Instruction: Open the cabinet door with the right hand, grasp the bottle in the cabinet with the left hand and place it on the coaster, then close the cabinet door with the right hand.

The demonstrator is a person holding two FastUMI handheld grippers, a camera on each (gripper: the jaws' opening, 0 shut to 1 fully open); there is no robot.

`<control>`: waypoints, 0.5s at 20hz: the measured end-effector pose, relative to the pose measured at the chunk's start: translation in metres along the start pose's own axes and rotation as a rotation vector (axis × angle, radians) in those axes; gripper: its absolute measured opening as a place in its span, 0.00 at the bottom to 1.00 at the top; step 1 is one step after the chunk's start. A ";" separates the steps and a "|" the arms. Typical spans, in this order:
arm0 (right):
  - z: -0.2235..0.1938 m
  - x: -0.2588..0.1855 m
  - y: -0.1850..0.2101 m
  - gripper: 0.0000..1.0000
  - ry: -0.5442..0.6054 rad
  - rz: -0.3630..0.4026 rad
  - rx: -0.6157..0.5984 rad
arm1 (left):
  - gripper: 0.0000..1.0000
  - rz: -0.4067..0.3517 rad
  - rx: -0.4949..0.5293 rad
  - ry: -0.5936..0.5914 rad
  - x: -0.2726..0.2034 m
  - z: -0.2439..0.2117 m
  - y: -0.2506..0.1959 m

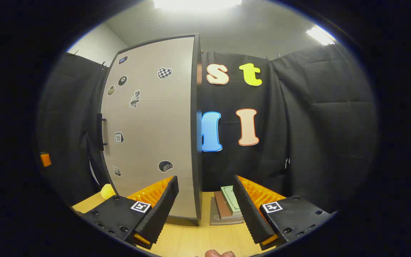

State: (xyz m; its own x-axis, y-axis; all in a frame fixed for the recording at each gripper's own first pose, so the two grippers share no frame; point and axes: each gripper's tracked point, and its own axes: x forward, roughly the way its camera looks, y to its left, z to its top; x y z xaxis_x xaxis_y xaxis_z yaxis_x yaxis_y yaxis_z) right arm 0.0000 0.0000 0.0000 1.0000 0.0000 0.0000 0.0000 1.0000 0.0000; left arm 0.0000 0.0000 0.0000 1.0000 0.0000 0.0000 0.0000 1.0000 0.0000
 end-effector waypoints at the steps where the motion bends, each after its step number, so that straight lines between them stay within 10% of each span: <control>1: -0.003 -0.004 0.006 0.96 0.011 0.001 0.013 | 0.83 0.008 0.006 0.005 0.001 -0.004 0.007; 10: 0.002 -0.014 0.034 0.98 -0.009 -0.042 -0.023 | 0.86 -0.030 0.002 0.046 0.012 -0.054 0.036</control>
State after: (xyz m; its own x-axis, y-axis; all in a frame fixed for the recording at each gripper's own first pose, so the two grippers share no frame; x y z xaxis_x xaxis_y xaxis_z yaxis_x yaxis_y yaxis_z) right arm -0.0138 0.0343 0.0017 0.9991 -0.0419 0.0095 0.0421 0.9989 -0.0229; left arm 0.0119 0.0362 -0.0540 0.9985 -0.0302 -0.0456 0.0303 0.9995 0.0016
